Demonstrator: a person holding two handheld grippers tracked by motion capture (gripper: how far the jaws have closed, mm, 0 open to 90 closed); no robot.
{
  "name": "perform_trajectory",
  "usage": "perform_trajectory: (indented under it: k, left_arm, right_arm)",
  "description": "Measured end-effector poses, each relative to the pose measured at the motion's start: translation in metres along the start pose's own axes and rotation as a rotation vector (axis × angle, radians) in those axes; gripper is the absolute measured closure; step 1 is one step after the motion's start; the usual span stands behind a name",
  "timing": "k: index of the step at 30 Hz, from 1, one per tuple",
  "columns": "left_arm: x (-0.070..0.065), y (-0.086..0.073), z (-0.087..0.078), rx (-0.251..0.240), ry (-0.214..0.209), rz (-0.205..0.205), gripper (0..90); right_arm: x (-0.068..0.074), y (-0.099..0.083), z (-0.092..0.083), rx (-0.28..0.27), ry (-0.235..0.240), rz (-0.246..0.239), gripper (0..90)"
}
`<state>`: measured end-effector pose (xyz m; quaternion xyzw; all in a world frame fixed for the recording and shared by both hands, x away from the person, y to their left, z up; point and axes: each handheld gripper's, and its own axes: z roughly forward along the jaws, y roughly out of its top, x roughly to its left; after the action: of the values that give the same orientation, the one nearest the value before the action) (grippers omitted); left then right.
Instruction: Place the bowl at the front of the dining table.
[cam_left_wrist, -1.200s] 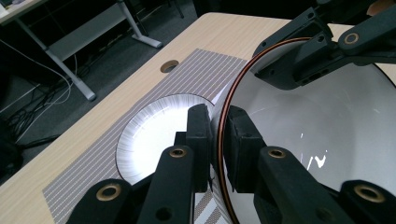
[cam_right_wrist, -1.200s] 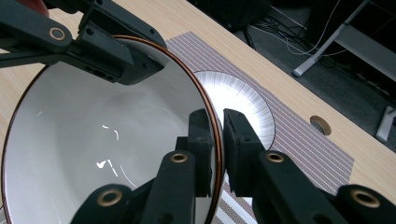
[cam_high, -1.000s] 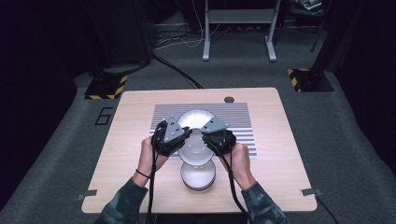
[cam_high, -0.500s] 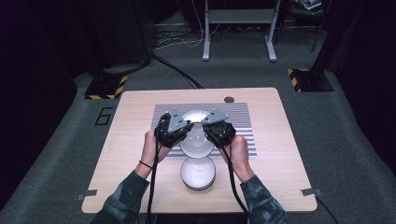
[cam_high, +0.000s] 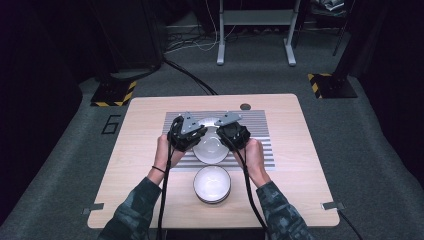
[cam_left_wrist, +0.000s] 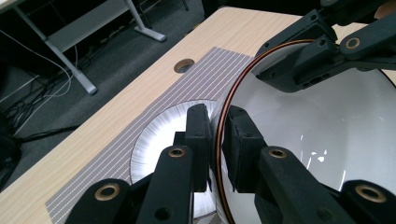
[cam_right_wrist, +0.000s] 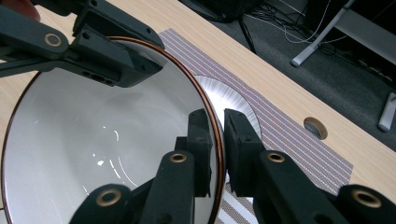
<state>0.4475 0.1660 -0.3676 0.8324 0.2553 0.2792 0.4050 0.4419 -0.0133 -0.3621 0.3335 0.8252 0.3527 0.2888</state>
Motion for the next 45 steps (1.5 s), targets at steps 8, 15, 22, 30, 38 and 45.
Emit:
perform_trajectory:
  k: [8, 15, 22, 30, 38, 45]
  left_arm:
    - [0.005, -0.002, 0.011, 0.008, 0.002, -0.011, 80.2]
    - [0.010, -0.004, 0.018, 0.021, 0.007, -0.015, 80.0]
    - [0.015, -0.006, 0.022, 0.029, 0.011, -0.022, 79.9]
    - [0.026, -0.009, 0.032, 0.042, 0.000, -0.043, 79.5]
    - [0.031, -0.011, 0.043, 0.055, 0.011, -0.071, 79.0]
    - [0.034, -0.016, 0.052, 0.079, 0.003, -0.078, 79.0]
  right_arm:
    - [-0.004, -0.001, 0.011, 0.008, -0.010, 0.008, 81.3]
    - [-0.007, -0.001, 0.022, 0.019, -0.004, 0.014, 81.2]
    - [-0.008, 0.002, 0.030, 0.029, -0.003, 0.018, 81.1]
    - [-0.009, 0.006, 0.040, 0.051, -0.009, 0.028, 81.1]
    - [-0.016, 0.009, 0.053, 0.086, -0.007, 0.045, 80.6]
    - [-0.018, 0.005, 0.063, 0.104, 0.004, 0.063, 80.6]
